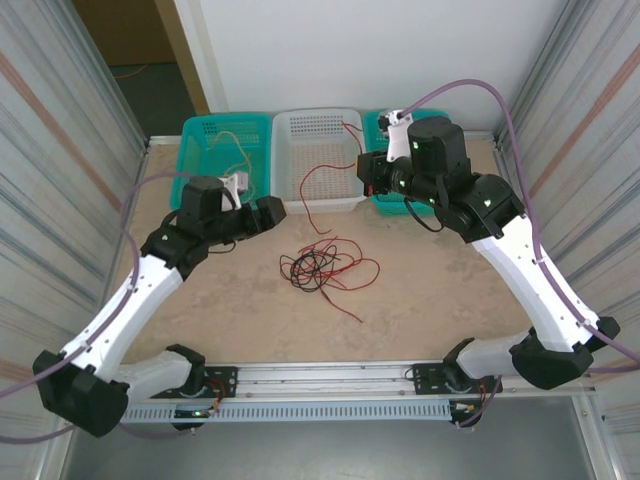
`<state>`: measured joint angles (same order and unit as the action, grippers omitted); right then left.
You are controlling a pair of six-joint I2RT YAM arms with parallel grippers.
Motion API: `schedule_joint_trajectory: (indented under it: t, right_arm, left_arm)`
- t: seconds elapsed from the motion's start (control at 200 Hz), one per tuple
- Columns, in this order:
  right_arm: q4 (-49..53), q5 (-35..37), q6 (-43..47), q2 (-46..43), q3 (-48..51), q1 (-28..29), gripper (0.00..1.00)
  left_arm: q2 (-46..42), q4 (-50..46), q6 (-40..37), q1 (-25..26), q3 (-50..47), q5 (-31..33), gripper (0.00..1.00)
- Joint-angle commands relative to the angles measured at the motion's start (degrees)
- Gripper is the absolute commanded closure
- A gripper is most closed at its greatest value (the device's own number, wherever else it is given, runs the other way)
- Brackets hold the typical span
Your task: Untangle the cables
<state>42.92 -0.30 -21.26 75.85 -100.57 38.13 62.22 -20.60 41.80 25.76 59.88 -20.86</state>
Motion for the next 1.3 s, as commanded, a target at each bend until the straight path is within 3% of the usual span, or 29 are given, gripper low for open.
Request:
schedule_joint_trajectory:
  t: [0.0, 0.235, 0.461, 0.536, 0.726, 0.997, 1.222, 1.293]
  right_arm:
    - [-2.7, -4.2, -3.7, -1.9, 1.4, -1.8, 1.00]
    - [-8.5, -12.3, -9.5, -4.0, 5.9, -5.6, 1.00]
    - [-10.9, -15.5, -12.4, -5.1, 8.3, -7.7, 1.00]
    - [-11.3, -15.5, -12.6, -5.2, 8.6, -8.1, 1.00]
    - [-13.0, -15.4, -14.3, -4.8, 9.7, -10.2, 1.00]
    - [-15.1, -17.4, -16.9, -0.4, 8.6, -13.1, 1.00]
    - [-14.8, -18.8, -17.9, 4.5, 6.1, -14.0, 1.00]
    - [-14.4, -19.4, -18.1, 5.7, 5.5, -14.0, 1.00]
  left_arm:
    - [-0.1, 10.4, -3.5, 3.0, 2.9, -3.5, 0.22]
    - [7.4, 8.3, -7.7, 5.1, 9.3, -2.2, 0.33]
    - [13.7, 4.5, -10.5, 5.7, 15.0, -3.0, 0.63]
    - [14.1, 3.0, -12.1, 6.8, 15.9, -1.8, 0.77]
    - [14.0, 0.0, -17.8, 11.1, 16.8, 1.3, 1.00]
    - [15.9, -2.7, -28.0, 18.5, 18.7, -0.8, 1.00]
    - [18.5, -3.3, -30.5, 18.8, 20.4, -12.0, 1.00]
    - [18.8, -3.5, -30.6, 18.5, 21.1, -12.4, 1.00]
